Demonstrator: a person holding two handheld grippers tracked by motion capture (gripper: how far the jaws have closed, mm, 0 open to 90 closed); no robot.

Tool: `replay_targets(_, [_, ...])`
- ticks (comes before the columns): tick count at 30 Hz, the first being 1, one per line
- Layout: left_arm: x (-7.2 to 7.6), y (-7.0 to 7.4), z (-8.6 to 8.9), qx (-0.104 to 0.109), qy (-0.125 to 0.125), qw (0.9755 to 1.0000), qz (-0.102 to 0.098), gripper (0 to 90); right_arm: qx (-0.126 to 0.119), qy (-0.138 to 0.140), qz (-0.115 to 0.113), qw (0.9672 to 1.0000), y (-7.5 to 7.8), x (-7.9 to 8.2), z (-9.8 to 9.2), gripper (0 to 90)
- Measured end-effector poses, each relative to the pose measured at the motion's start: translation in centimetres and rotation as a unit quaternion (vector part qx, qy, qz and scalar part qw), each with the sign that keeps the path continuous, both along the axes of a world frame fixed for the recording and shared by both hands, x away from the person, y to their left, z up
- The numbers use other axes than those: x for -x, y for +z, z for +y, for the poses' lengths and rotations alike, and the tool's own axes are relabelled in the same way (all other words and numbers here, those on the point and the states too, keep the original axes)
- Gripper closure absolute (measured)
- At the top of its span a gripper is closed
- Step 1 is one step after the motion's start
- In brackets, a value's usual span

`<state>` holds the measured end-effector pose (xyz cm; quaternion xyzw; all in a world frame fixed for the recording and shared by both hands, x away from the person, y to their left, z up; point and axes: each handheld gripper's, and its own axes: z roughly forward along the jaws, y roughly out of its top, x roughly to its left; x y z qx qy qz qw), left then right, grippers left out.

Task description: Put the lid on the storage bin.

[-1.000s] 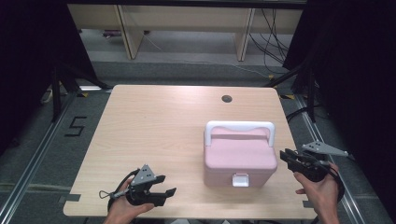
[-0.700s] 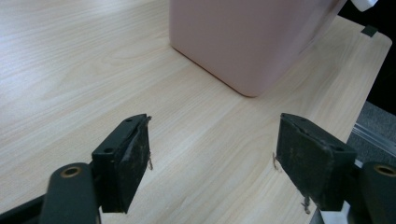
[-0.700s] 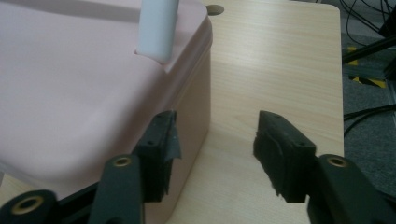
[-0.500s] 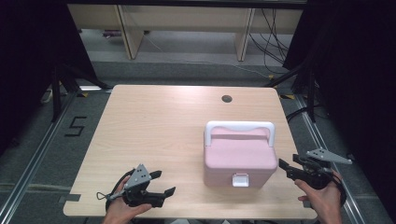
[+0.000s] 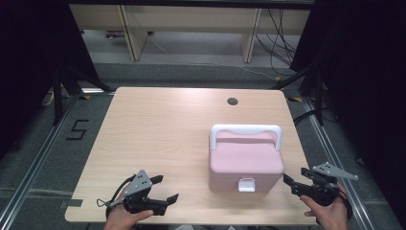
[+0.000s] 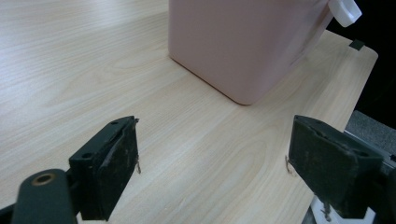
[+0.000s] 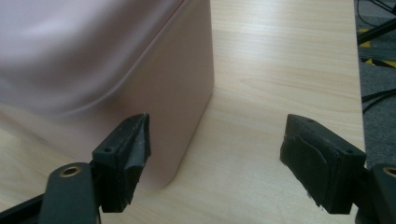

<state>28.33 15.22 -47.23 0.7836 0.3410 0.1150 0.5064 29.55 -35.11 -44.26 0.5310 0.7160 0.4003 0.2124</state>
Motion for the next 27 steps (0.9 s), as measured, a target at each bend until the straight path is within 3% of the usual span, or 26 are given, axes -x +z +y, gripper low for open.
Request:
replay_targets(2, [0.0, 0.0, 0.0, -0.001, -0.001, 1.0000, 0.001, 15.2, -0.008, -0.003, 0.006, 0.9999, -0.1, 0.3, 0.1, 24.2])
replay_targets(4, [0.1, -0.1, -0.1, -0.001, 0.000, 1.0000, 0.002, 15.2, -0.006, 0.009, -0.001, 0.9999, -0.8, 0.6, 0.0, 22.2])
replay_targets(9, [0.2, -0.2, -0.4, -0.001, -0.004, 1.0000, 0.003, 15.2, -0.015, 0.000, 0.000, 0.9999, -1.1, 1.3, 0.0, 21.3])
replay_targets(12, [0.3, -0.3, -0.5, -0.007, -0.006, 1.0000, 0.002, 15.2, -0.018, 0.011, -0.006, 0.9998, -1.6, 1.9, -0.3, 19.2])
replay_targets(14, [0.3, -0.3, -0.5, -0.006, -0.008, 0.9999, 0.001, 15.2, -0.005, 0.016, -0.014, 0.9998, -1.8, 2.0, -0.4, 18.9])
replay_targets(15, [0.3, -0.3, -0.5, -0.006, -0.010, 0.9999, 0.000, 15.2, -0.021, 0.011, 0.002, 0.9997, -1.8, 2.3, -0.2, 18.9])
replay_targets(16, [0.4, -0.3, -0.6, -0.001, -0.009, 1.0000, -0.001, 15.2, -0.015, 0.024, -0.009, 0.9995, -2.1, 2.4, -0.2, 18.1])
replay_targets(18, [0.4, -0.2, -0.5, -0.005, -0.010, 0.9999, -0.003, 15.2, -0.018, 0.017, 0.000, 0.9997, -2.1, 2.7, -0.1, 17.6])
replay_targets(19, [0.5, -0.2, -0.5, -0.010, -0.008, 0.9999, -0.002, 15.2, -0.009, 0.026, -0.010, 0.9996, -2.3, 2.7, -0.1, 17.2])
replay_targets(21, [0.5, -0.3, -0.6, 0.000, -0.010, 0.9999, -0.003, 15.2, -0.021, 0.024, -0.003, 0.9995, -2.3, 3.2, 0.1, 16.6])
replay_targets(22, [0.5, -0.3, -0.5, -0.008, -0.012, 0.9999, -0.003, 15.2, -0.010, 0.034, -0.017, 0.9992, -2.4, 3.3, 0.0, 16.1])
replay_targets(27, [0.5, -0.5, -0.7, -0.009, -0.017, 0.9998, -0.003, 15.2, -0.004, 0.046, -0.008, 0.9989, -2.7, 4.0, 0.3, 16.1])
